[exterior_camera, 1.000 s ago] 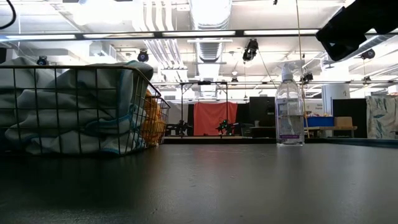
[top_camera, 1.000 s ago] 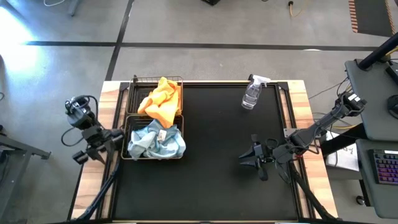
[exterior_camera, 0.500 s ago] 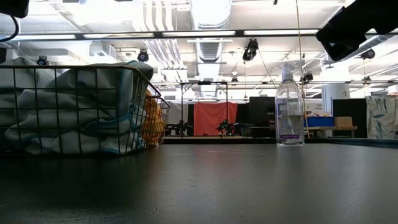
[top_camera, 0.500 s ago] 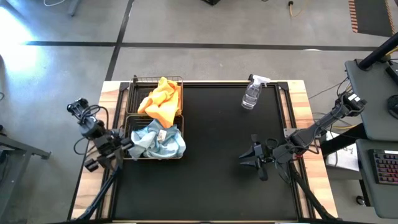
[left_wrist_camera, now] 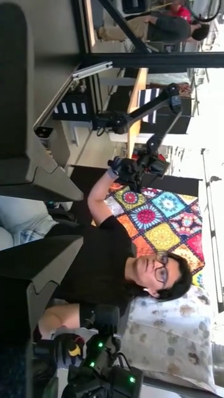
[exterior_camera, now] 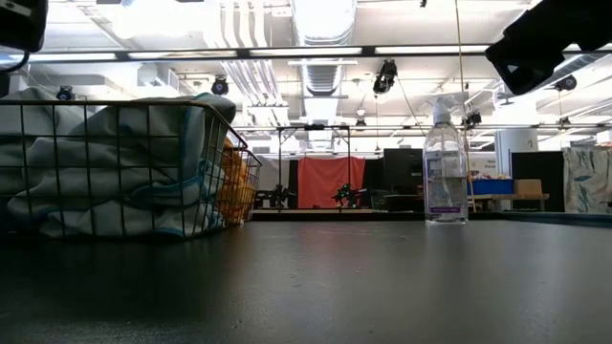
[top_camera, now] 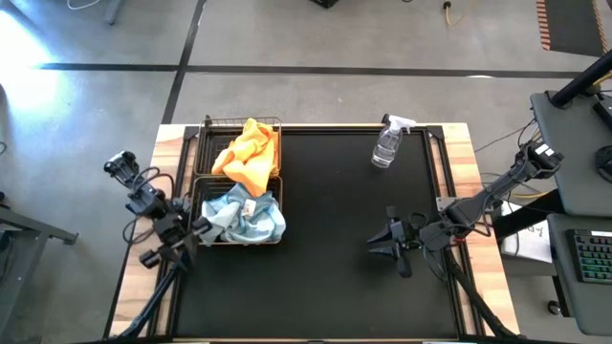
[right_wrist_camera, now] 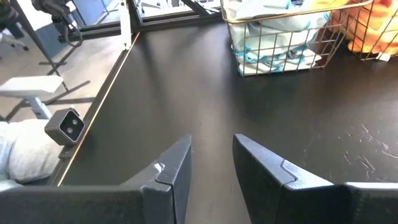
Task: Sort microfiber towel by color & place in baskets
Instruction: Return to Home Position
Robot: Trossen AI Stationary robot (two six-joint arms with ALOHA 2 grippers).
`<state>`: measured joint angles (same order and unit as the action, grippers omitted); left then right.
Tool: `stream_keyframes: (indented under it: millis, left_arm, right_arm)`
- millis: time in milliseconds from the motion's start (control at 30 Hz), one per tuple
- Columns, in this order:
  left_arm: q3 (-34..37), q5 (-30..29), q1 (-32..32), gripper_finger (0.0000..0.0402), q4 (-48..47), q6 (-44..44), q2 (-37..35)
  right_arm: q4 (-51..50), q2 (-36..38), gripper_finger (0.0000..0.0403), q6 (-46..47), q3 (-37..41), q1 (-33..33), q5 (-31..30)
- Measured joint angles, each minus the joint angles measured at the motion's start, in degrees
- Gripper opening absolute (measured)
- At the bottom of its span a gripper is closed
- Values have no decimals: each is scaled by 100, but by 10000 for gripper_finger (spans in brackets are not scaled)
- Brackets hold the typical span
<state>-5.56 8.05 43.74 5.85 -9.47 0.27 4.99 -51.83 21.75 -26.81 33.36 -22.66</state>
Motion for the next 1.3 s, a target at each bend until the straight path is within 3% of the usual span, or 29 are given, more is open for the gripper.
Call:
stream_keyframes:
  millis: [400,633,967,1300]
  left_arm:
    - [100,1,0,84,117,-16,0]
    - [100,3,0,84,100,-85,0]
    - [100,5,-1,84,82,-127,0]
    - [99,5,-1,84,84,-129,0]
  right_arm:
    - [541,79,112,-1038,99,-2,14]
    - [745,808,112,-1259,463,0,14]
    - [1806,2139,112,-1498,1601,0,60]
    - [2977,2328,111,-1285,2544,-1,185]
